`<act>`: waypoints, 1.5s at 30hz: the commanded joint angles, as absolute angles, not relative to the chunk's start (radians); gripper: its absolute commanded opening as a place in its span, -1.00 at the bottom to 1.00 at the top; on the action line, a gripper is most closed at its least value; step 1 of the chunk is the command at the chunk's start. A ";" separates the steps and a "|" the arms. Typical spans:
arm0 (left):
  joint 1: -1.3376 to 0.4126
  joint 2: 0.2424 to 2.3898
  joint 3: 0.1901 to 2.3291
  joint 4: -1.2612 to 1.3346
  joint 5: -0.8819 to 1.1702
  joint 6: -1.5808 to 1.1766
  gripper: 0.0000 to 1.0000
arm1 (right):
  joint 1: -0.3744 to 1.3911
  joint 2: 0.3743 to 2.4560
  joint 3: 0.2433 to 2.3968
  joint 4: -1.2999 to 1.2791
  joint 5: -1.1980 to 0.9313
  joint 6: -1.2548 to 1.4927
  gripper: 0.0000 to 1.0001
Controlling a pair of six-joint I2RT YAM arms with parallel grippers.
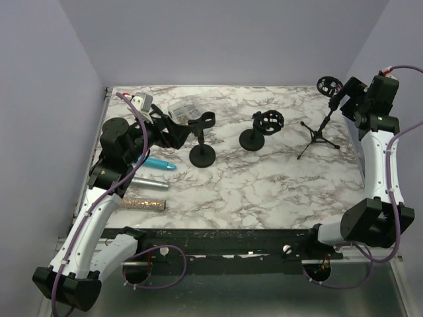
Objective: Remove the microphone from the stand
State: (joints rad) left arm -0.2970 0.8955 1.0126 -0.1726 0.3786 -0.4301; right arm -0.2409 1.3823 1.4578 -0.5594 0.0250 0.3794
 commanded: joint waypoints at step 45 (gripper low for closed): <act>-0.302 0.944 0.992 -0.125 0.456 -0.428 0.80 | -0.172 1.332 1.344 -0.553 -0.071 0.323 -0.99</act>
